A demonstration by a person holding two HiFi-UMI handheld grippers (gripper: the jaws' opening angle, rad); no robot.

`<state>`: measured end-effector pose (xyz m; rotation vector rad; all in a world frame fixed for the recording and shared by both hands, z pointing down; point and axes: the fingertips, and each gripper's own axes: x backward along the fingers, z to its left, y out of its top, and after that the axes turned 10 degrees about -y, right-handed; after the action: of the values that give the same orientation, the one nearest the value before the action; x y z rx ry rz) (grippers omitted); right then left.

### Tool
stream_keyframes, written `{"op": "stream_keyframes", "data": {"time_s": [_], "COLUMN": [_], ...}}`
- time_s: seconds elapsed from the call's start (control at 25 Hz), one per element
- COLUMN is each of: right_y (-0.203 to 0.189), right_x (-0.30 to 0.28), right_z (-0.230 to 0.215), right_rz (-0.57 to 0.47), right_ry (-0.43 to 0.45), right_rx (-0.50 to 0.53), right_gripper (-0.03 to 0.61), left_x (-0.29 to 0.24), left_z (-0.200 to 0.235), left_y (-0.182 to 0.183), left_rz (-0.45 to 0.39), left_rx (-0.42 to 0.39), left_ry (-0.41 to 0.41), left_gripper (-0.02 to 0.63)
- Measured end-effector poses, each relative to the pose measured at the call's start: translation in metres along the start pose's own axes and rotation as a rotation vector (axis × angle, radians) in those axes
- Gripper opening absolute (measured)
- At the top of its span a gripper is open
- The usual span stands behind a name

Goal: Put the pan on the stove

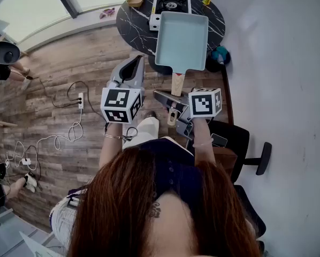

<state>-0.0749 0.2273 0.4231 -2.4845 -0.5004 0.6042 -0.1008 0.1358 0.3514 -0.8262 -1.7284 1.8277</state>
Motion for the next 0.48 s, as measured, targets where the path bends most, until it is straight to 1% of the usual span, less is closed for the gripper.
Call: {"op": "stream_keyframes", "data": {"time_s": [0.2, 0.48], "right_y": [0.001, 0.018], "right_x": [-0.001, -0.011], "right_z": [-0.003, -0.017], "right_rz": [-0.002, -0.008], "right_ry": [0.009, 0.005], "right_rx": [-0.002, -0.028], "right_gripper": [0.014, 0.021], "left_x": [-0.004, -0.020], "left_z": [0.004, 0.019], "left_y": [-0.005, -0.007], "left_rz": [0.010, 0.026], "left_rx": [-0.002, 0.004], "left_ry": [0.003, -0.002], "left_gripper": [0.012, 0.012]}}
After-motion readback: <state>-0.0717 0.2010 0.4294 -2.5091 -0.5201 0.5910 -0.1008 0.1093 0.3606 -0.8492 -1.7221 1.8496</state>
